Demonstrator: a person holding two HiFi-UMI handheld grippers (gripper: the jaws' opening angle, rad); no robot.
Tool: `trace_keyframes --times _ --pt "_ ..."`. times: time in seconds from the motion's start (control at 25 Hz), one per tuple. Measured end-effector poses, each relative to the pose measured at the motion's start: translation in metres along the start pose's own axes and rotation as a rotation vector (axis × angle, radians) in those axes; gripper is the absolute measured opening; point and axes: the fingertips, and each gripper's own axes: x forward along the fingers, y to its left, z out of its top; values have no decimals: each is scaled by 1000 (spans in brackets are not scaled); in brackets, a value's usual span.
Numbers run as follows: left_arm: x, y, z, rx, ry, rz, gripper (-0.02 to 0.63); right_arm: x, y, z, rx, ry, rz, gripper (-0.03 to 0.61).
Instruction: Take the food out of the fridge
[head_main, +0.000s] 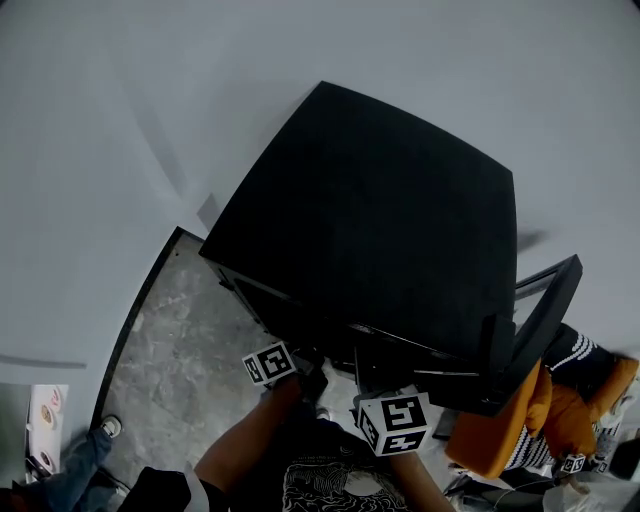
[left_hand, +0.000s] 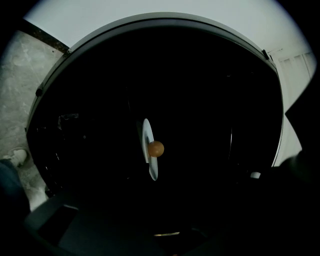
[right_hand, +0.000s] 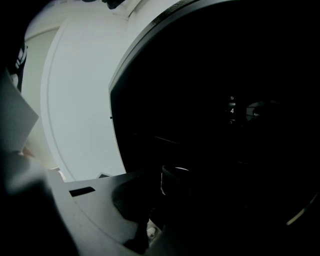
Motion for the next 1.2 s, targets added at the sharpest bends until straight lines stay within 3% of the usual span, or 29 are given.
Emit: trace_keyframes --times 0.2,0.36,0.72,0.8,1.04,1.2 --pt "5 13 7 -4 -7 57 107 7 -6 0 5 10 -9 22" --pt "12 18 8 -67 -12 54 107 11 -8 -1 9 18 -13 22" --pt "26 25 9 -102 12 127 106 17 -15 -3 24 29 -22 21" --pt "27 26 8 -108 17 142 77 17 -16 -3 27 29 -24 21" --pt "25 27 7 -161 1 160 66 17 -16 -6 29 32 -19 22" --pt "23 25 6 -155 -3 176 48 15 -16 -7 29 31 -14 22"
